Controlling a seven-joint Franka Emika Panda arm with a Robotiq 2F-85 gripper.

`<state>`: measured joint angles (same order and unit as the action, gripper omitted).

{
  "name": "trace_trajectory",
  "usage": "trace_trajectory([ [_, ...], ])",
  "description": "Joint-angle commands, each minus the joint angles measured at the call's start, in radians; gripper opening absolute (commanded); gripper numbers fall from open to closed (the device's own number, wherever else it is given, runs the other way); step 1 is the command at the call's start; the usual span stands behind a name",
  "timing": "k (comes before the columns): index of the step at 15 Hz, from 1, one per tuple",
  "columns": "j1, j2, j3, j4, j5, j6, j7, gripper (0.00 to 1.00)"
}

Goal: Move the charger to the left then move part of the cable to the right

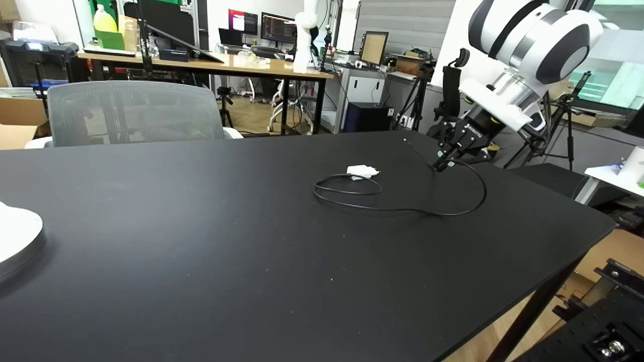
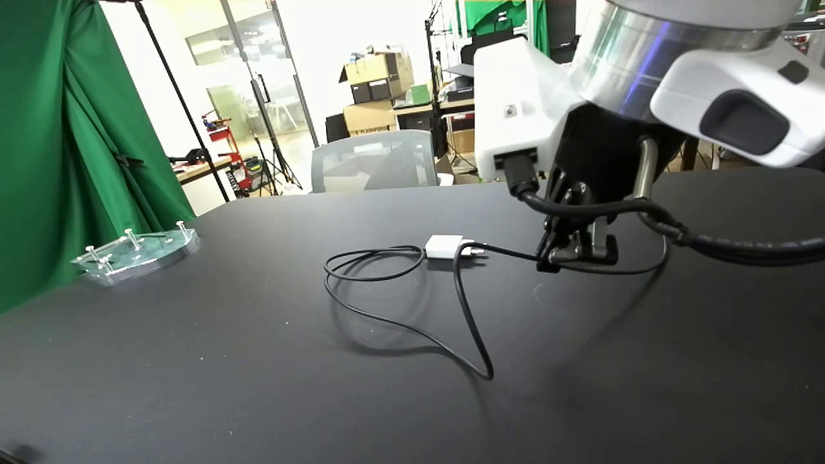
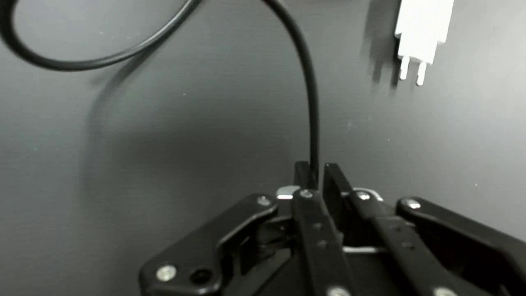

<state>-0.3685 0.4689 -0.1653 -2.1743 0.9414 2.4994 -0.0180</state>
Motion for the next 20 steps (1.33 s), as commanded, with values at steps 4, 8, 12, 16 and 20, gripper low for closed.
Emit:
trace_trajectory([
  [4, 0.033, 0.052, -0.003, 0.083, 0.055, -0.007, 0.070, 0.66],
  [8, 0.114, -0.031, -0.041, 0.011, -0.074, 0.078, 0.078, 0.92],
  [12, 0.214, -0.119, -0.102, -0.060, -0.399, 0.090, 0.166, 1.00],
  [16, 0.250, -0.217, -0.085, -0.100, -0.707, -0.016, 0.198, 1.00],
  [20, 0.266, -0.281, -0.046, -0.090, -0.883, -0.150, 0.151, 1.00],
])
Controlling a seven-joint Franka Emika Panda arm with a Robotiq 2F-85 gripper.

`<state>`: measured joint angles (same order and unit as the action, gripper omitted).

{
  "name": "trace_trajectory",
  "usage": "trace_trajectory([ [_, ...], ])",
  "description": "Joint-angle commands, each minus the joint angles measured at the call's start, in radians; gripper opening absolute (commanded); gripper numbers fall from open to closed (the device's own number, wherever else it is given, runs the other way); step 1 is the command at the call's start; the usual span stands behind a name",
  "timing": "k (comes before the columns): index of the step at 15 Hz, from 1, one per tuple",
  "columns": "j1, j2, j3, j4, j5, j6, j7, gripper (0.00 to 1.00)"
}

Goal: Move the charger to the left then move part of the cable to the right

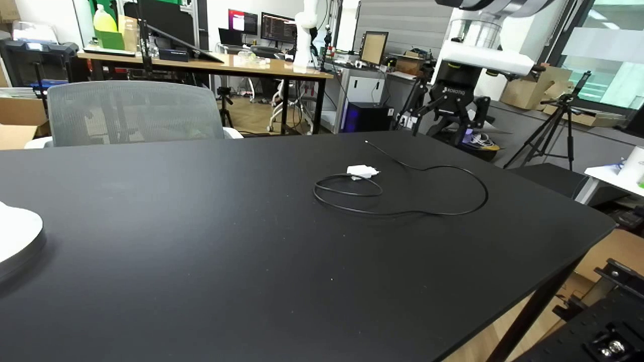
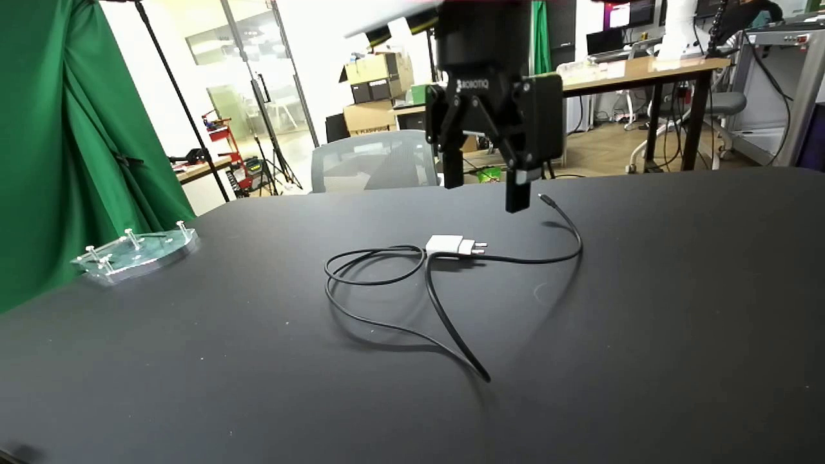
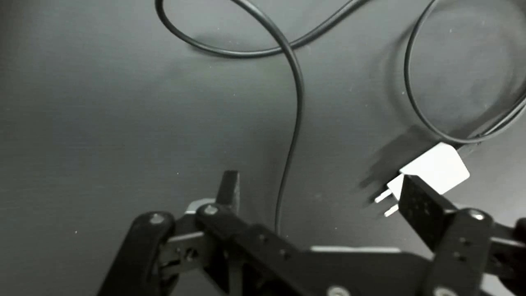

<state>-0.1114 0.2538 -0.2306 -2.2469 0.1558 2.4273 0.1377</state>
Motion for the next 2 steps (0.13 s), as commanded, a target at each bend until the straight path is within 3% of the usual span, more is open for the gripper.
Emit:
trace_trajectory([
  [1, 0.005, -0.077, 0.037, -0.013, -0.091, -0.107, -0.021, 1.00],
  [2, -0.010, -0.035, 0.037, 0.001, -0.068, -0.061, 0.000, 1.00],
])
